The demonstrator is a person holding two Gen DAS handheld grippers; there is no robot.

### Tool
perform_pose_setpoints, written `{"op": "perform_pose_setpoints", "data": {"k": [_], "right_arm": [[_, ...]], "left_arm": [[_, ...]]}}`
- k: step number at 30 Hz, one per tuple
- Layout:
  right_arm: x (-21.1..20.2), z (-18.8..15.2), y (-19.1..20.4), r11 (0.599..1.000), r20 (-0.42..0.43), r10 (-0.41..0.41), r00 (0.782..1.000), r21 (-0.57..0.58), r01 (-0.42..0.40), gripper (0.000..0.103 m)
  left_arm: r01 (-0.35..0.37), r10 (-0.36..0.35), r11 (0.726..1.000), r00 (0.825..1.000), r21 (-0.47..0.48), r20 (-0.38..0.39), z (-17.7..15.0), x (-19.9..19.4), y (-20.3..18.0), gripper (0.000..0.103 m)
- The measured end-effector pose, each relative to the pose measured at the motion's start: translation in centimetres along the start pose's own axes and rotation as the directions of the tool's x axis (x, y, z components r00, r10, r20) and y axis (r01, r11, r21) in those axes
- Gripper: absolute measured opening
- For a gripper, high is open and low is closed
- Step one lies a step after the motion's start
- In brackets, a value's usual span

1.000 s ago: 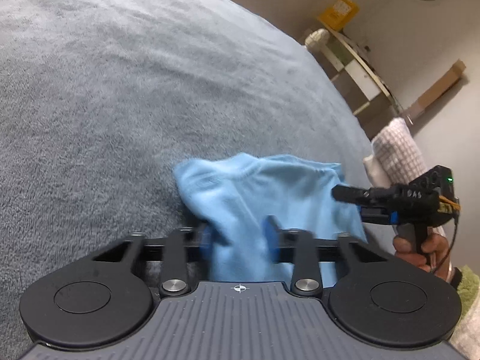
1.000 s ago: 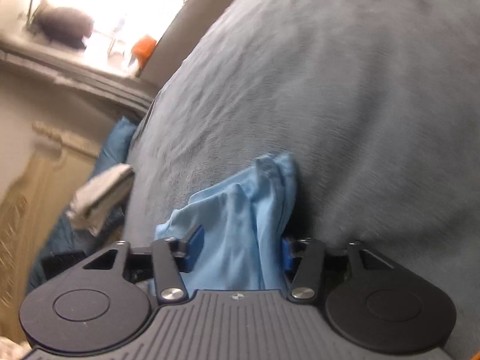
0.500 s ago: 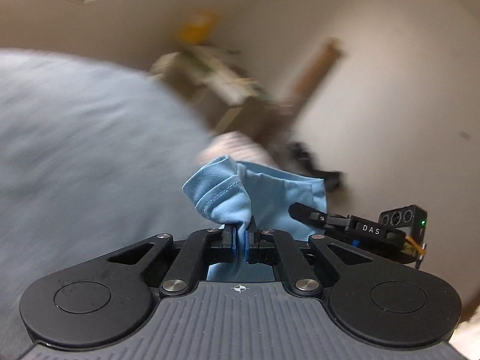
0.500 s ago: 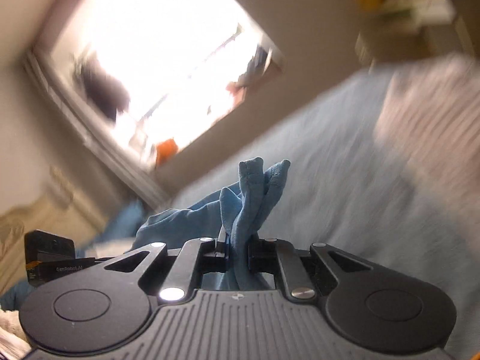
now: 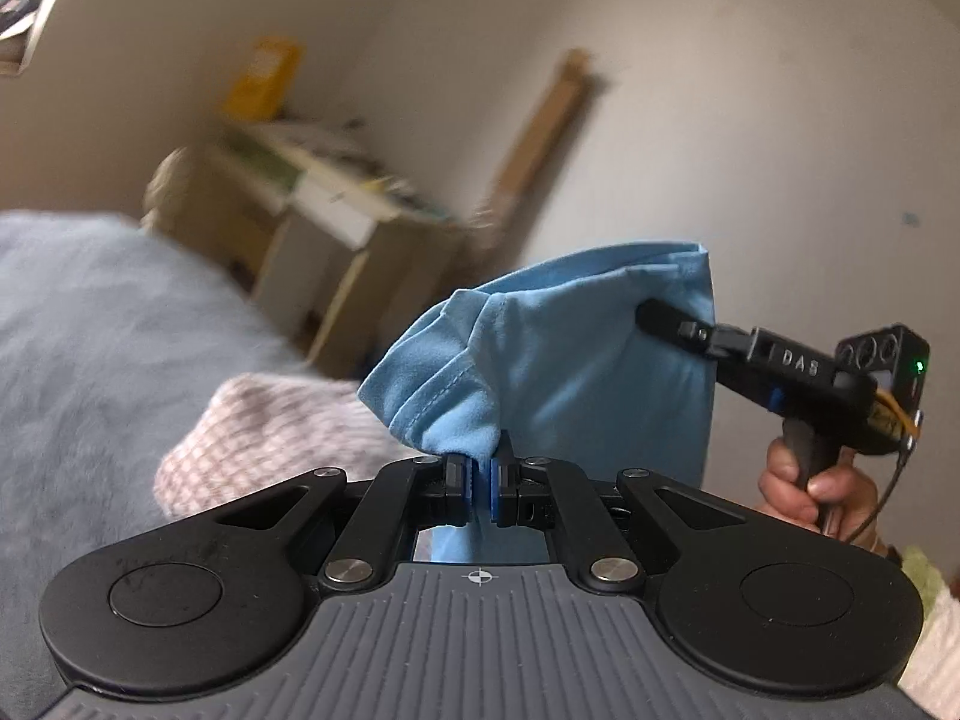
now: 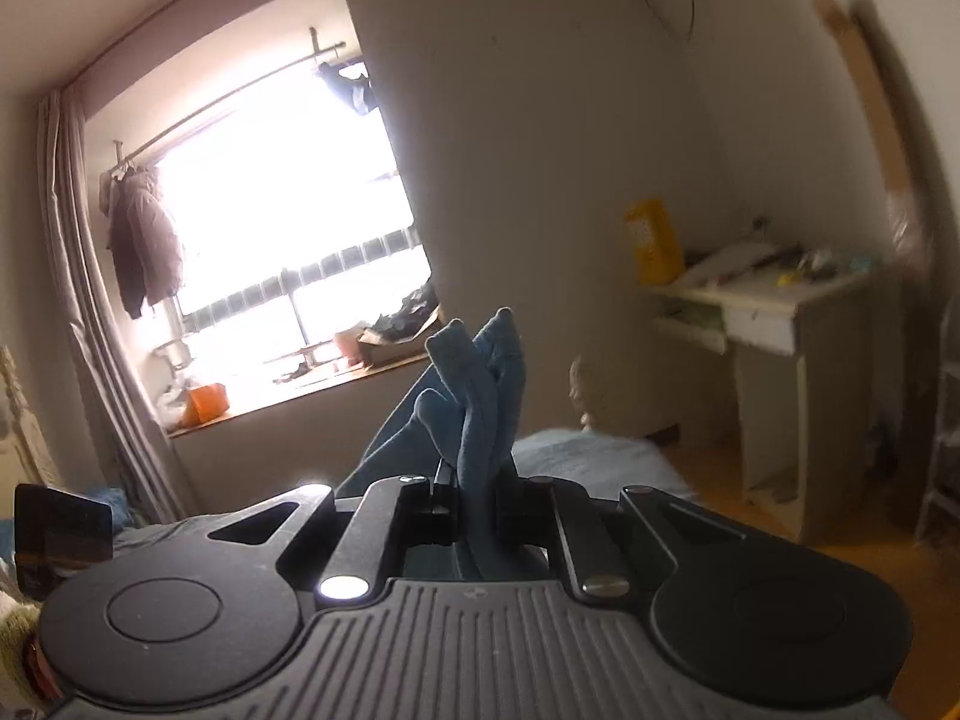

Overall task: Fold clothes
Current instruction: 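Carry the folded shirt with both grippers onto the pink-checked clothes stack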

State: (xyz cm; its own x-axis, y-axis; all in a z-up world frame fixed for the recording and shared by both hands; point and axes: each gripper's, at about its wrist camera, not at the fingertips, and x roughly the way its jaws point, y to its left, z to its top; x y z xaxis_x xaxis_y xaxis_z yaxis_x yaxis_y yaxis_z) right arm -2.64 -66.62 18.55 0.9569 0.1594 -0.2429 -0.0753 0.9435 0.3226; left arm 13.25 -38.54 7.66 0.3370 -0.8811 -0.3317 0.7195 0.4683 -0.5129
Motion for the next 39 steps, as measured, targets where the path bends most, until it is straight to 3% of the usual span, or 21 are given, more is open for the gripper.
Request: {"op": "perform_pose_setpoints", "data": {"k": [3,6,11,16,21,25,27,31,34,37,39], "right_arm": [[5.7,-2.1,-3.8,0.999,-0.079,0.013,0.997,0.053,-0.009,0.011],[10.2,-4.6,-6.6,0.993,-0.133,0.036,0.99,0.12,-0.02,0.011],[13.7,-5.3,-7.3,0.988,-0.152,0.101,0.983,0.133,-0.081,0.011],[16.2,-5.5,-7.7,0.991,-0.218,0.1,0.971,0.105,-0.079,0.011],[18.5,-7.6,-10.0,0.983,-0.291,0.074,0.954,0.182,-0.021,0.015],[18.8,-7.8,-11.7,0.966,-0.284,-0.004,0.959,0.246,0.077,0.043],[16.8,-7.5,-12.7,0.941,-0.252,-0.049,0.967,0.313,0.129,0.043],[7.6,-7.0,-13.7,0.873,-0.103,-0.054,0.993,0.479,0.097,0.044],[-0.7,-8.3,-12.7,0.834,-0.065,-0.093,0.994,0.541,0.113,0.044],[-5.7,-12.6,-11.9,0.756,-0.111,-0.131,0.985,0.632,0.172,0.044],[-7.0,-15.8,-11.8,0.69,-0.159,-0.15,0.976,0.69,0.219,0.044]], "left_arm": [[-0.101,0.1,0.994,0.995,-0.047,-0.012,0.0,2.7,2.6,0.003],[-0.157,0.156,0.983,0.988,-0.091,-0.018,-0.1,3.6,4.4,0.003],[-0.195,0.195,0.963,0.981,-0.184,-0.019,0.0,3.2,6.4,0.003],[-0.199,0.194,0.954,0.98,-0.224,-0.046,-0.5,3.8,8.2,0.005],[-0.155,0.133,0.874,0.988,-0.461,-0.079,-0.5,4.2,12.7,0.017],[-0.129,0.1,0.808,0.992,-0.574,-0.082,-0.6,4.6,15.2,0.021],[-0.11,0.08,0.77,0.994,-0.628,-0.076,-0.7,4.7,16.2,0.021],[-0.099,0.058,0.788,0.995,-0.608,-0.087,-0.3,5.0,16.0,0.021],[-0.091,0.042,0.801,0.995,-0.591,-0.096,0.0,5.2,15.8,0.021],[-0.093,0.057,0.837,0.995,-0.539,-0.083,0.2,5.2,15.1,0.018],[-0.127,0.096,0.857,0.991,-0.5,-0.088,0.3,5.3,14.5,0.008]]}}
